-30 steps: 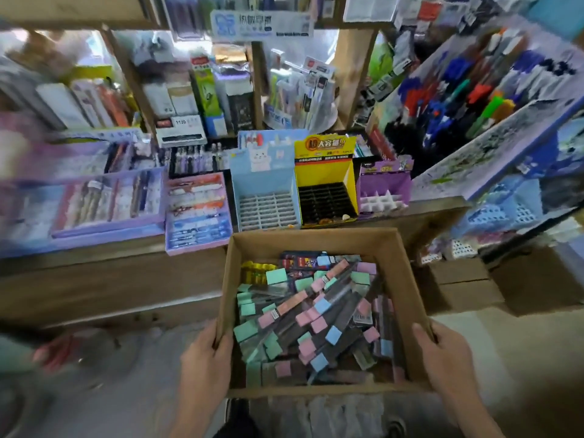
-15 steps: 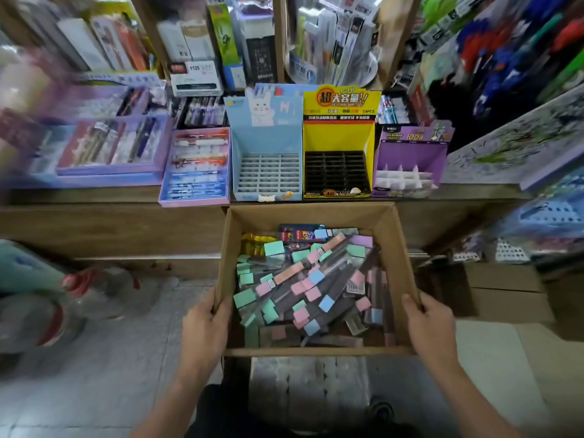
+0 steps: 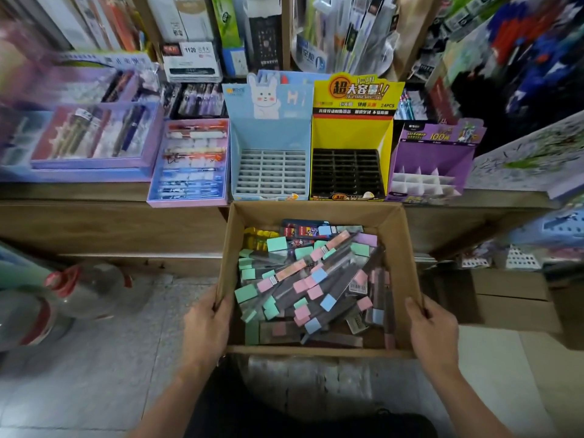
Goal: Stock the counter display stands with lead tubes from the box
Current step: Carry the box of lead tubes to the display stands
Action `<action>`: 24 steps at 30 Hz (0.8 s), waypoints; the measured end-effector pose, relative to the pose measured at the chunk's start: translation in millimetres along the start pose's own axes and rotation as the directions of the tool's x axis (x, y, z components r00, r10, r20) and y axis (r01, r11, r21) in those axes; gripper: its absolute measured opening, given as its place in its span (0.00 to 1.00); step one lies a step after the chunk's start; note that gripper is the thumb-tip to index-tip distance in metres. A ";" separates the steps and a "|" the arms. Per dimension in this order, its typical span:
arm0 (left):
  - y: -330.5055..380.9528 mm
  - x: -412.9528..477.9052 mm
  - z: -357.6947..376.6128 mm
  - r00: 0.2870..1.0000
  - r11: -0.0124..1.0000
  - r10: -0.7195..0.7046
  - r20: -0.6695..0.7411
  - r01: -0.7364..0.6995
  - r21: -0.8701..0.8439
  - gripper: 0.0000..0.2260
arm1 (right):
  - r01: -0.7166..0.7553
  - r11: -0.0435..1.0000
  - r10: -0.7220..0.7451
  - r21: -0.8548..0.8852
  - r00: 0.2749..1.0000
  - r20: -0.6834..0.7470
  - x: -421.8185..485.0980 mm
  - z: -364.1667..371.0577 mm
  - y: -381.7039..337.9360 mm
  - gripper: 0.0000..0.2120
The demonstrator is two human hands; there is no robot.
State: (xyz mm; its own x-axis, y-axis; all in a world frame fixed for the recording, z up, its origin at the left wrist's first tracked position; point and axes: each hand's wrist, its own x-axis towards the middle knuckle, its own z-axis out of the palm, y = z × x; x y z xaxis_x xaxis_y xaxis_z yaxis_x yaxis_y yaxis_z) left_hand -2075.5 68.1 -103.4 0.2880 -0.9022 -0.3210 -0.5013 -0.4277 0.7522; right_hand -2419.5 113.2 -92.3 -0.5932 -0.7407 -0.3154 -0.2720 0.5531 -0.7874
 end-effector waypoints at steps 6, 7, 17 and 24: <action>10.2 1.7 1.6 1.000 1.000 0.007 0.019 -0.007 -0.008 0.06 | -0.040 0.998 0.039 -0.040 0.999 -0.028 10.0 5.6 -1.1 0.05; 10.7 2.9 1.8 1.000 1.000 -0.002 0.024 0.002 0.001 0.05 | -0.047 0.997 0.045 -0.057 0.998 -0.035 10.7 6.7 -1.4 0.05; 18.8 41.2 0.6 0.950 0.988 -0.151 0.272 0.152 0.016 0.12 | -0.120 0.937 0.144 -0.329 0.988 0.052 30.3 5.2 -14.8 0.07; 34.4 81.9 14.1 0.979 0.999 -0.048 0.197 0.051 -0.010 0.08 | -0.001 0.960 0.054 -0.282 0.982 0.180 88.4 14.8 -37.1 0.05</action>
State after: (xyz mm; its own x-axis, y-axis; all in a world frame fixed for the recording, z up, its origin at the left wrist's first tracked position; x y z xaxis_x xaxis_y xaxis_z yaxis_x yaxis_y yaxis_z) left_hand -2080.7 -21.4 -112.0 0.1452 -0.8737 -0.4643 -0.4773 -0.4729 0.7406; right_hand -2450.6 21.6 -98.8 -0.4610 -0.7662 -0.4477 -0.4736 0.6391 -0.6060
